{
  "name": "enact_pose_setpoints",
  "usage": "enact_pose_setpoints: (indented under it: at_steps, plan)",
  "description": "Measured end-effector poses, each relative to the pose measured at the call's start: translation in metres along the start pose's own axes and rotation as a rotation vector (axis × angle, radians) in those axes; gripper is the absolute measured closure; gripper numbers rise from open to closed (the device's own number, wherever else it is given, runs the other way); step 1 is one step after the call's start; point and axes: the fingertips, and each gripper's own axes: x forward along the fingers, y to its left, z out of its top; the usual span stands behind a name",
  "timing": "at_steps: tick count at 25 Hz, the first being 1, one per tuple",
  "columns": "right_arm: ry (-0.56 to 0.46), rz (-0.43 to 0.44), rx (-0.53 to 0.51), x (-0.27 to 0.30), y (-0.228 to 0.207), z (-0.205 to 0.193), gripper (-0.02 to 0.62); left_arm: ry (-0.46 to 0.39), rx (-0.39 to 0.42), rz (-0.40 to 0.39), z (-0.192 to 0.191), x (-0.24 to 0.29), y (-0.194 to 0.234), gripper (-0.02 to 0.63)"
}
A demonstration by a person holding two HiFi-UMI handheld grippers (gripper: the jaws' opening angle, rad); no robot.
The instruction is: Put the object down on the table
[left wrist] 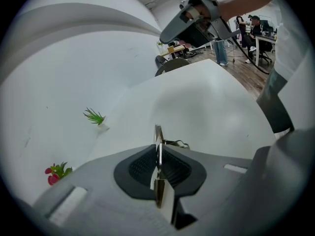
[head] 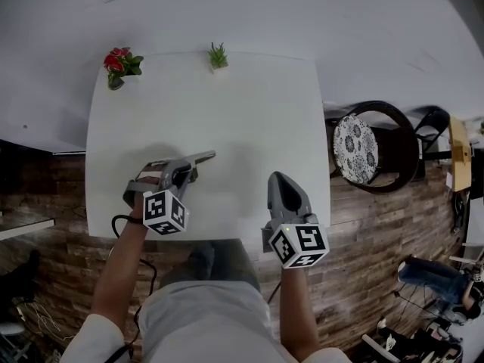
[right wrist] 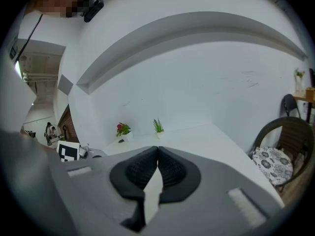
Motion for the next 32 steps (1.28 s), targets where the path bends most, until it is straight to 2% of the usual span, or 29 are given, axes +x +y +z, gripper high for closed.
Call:
enact_pose_setpoints:
  at_steps: [19, 25, 32]
  plan:
    - [-0.004, 0.009, -0.006, -0.007, 0.007, -0.002, 0.592, -0.006, -0.021, -0.033, 0.000, 0.004, -0.025, 0.518]
    - [-0.002, 0.013, -0.010, -0.006, 0.011, -0.002, 0.592, -0.017, -0.061, -0.043, -0.002, 0.003, -0.025, 0.511]
    - [-0.011, 0.014, -0.015, -0.009, 0.016, 0.002, 0.592, -0.104, -0.170, -0.075, 0.007, -0.014, -0.025, 0.511]
